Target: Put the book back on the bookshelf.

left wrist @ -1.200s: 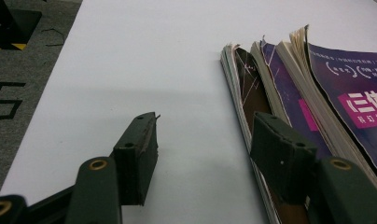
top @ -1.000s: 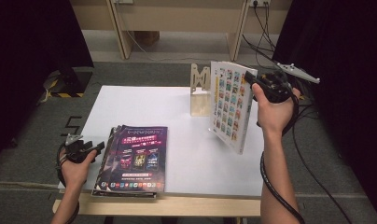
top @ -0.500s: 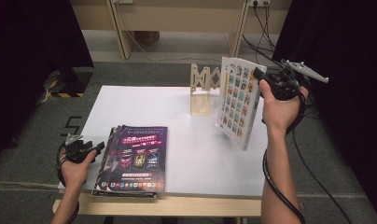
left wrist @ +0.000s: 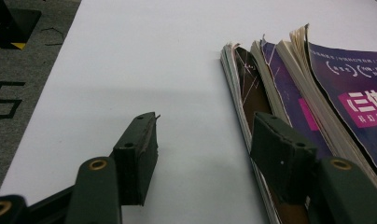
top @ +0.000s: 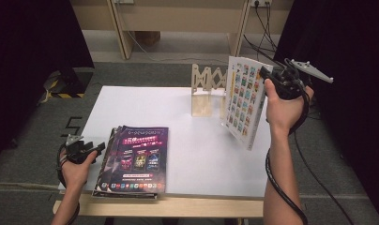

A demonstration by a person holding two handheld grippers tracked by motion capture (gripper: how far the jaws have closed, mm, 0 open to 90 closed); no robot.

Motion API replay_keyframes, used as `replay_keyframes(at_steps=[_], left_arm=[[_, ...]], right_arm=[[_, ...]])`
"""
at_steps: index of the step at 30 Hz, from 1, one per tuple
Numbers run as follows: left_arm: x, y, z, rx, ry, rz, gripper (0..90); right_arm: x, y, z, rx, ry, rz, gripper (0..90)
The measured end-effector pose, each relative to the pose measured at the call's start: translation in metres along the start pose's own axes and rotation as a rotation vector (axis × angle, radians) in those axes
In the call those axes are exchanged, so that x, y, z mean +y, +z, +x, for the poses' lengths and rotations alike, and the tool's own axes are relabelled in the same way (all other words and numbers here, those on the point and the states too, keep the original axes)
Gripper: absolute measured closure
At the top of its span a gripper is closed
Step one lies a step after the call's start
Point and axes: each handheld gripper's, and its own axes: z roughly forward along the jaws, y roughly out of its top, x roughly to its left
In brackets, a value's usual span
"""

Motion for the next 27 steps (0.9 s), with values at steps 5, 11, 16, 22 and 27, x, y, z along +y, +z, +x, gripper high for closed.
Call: replay_keyframes(at_steps=[5,11,16,22,27], left_arm=[[0.0,0.0,0.0,-0.001,-0.002,-0.001,40.7],[0.0,0.0,0.0,-0.002,-0.003,-0.001,40.6],[0.0,0.0,0.001,-0.004,-0.008,-0.003,40.7],[0.0,0.0,0.001,-0.005,-0.009,0.0,40.8],[0.0,0.0,0.001,-0.005,-0.01,-0.002,40.8]], right_arm=[[0.0,0.005,0.0,-0.002,0.005,0.003,74.7],[0.001,0.014,0.002,-0.007,0.006,0.008,74.7],[0.002,0.022,0.003,-0.015,0.001,0.014,74.7],[0.003,0.03,0.004,-0.025,-0.006,0.012,74.6],[0.0,0.037,0.005,-0.036,-0.023,-0.008,74.6]])
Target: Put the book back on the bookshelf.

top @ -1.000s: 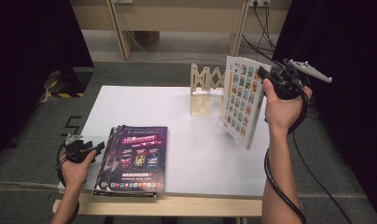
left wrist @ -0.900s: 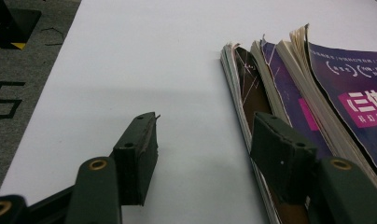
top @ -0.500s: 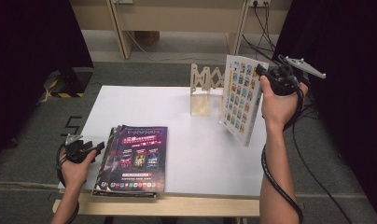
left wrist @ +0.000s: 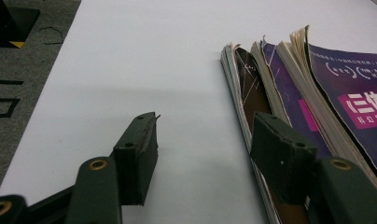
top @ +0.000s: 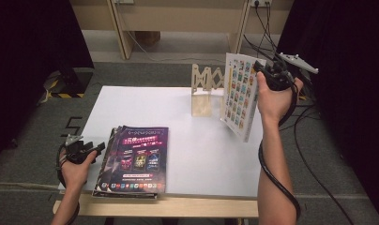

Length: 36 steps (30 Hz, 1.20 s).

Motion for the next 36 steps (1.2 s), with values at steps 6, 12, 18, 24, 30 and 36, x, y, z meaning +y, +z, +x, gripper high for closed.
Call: replay_keyframes(at_steps=[6,12,18,24,30,36], left_arm=[[0.0,0.0,0.001,-0.001,-0.006,-0.003,40.7],[0.0,0.0,0.0,-0.001,-0.005,-0.002,40.8],[0.0,0.0,0.001,-0.002,-0.006,0.0,40.8],[0.0,0.0,0.001,-0.005,-0.009,-0.001,40.7],[0.0,0.0,0.001,-0.006,-0.008,0.0,40.8],[0.0,0.0,0.001,-0.006,-0.009,0.001,40.8]], right_arm=[[-0.004,0.006,0.003,-0.028,-0.026,-0.051,74.7],[-0.004,0.01,0.004,-0.048,-0.033,-0.064,74.7],[-0.003,0.015,0.006,-0.058,-0.039,-0.077,74.6],[-0.003,0.021,0.008,-0.07,-0.037,-0.088,74.7],[-0.001,0.028,0.01,-0.084,-0.046,-0.087,74.7],[0.002,0.033,0.009,-0.095,-0.045,-0.089,74.6]])
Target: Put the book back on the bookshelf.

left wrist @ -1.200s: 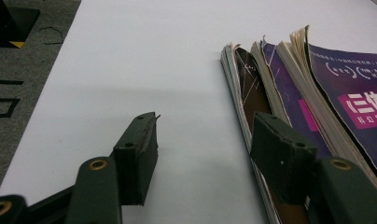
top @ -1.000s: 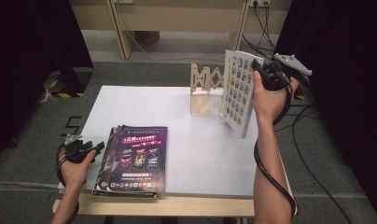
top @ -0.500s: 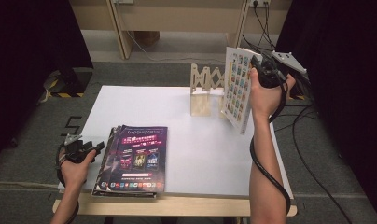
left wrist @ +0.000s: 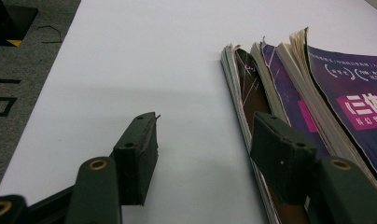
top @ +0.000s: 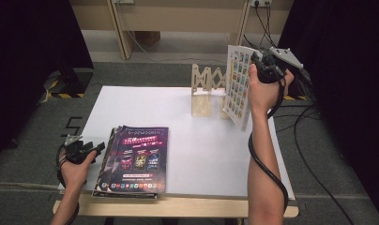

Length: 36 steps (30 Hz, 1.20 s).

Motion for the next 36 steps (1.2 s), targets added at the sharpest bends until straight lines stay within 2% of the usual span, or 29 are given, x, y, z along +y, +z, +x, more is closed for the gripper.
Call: replay_keyframes(at_steps=[14,36], left_arm=[[0.0,0.0,-0.001,0.004,0.011,-0.001,40.8],[-0.001,-0.001,-0.002,0.005,0.016,-0.011,41.1]], right_arm=[[-0.003,0.013,-0.003,-0.016,-0.005,-0.004,74.6],[-0.005,0.037,-0.001,-0.026,-0.008,-0.004,74.6]])
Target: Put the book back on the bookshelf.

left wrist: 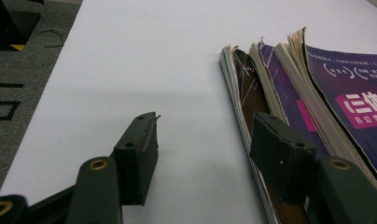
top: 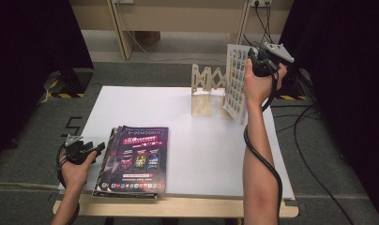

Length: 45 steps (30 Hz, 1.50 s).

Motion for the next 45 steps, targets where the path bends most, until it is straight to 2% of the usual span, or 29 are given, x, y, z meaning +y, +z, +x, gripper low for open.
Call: replay_keyframes(at_steps=[6,9,18,30,37,43,45], left_arm=[[0.0,0.0,0.0,0.001,0.002,0.004,41.1],[0.0,0.0,0.0,0.002,-0.001,0.005,41.1],[0.0,0.0,0.0,0.002,0.004,0.003,41.1],[0.0,0.0,-0.001,0.003,0.007,0.0,41.1],[0.0,0.0,-0.001,0.004,0.007,0.0,41.0],[0.0,-0.001,-0.001,0.002,0.008,-0.001,41.0],[0.0,-0.001,0.0,0.001,0.007,-0.001,41.0]], right_arm=[[0.0,0.005,-0.002,-0.01,0.012,-0.005,74.6],[0.0,0.008,-0.001,-0.019,-0.003,-0.011,74.6],[0.001,0.013,0.001,-0.026,-0.003,-0.017,74.6],[-0.001,0.015,0.008,-0.022,-0.004,-0.04,74.6],[-0.001,0.011,0.015,0.001,-0.018,-0.055,74.6],[-0.006,0.018,0.014,-0.001,-0.011,-0.047,74.6],[-0.009,0.02,0.014,-0.011,-0.028,-0.043,74.6]])
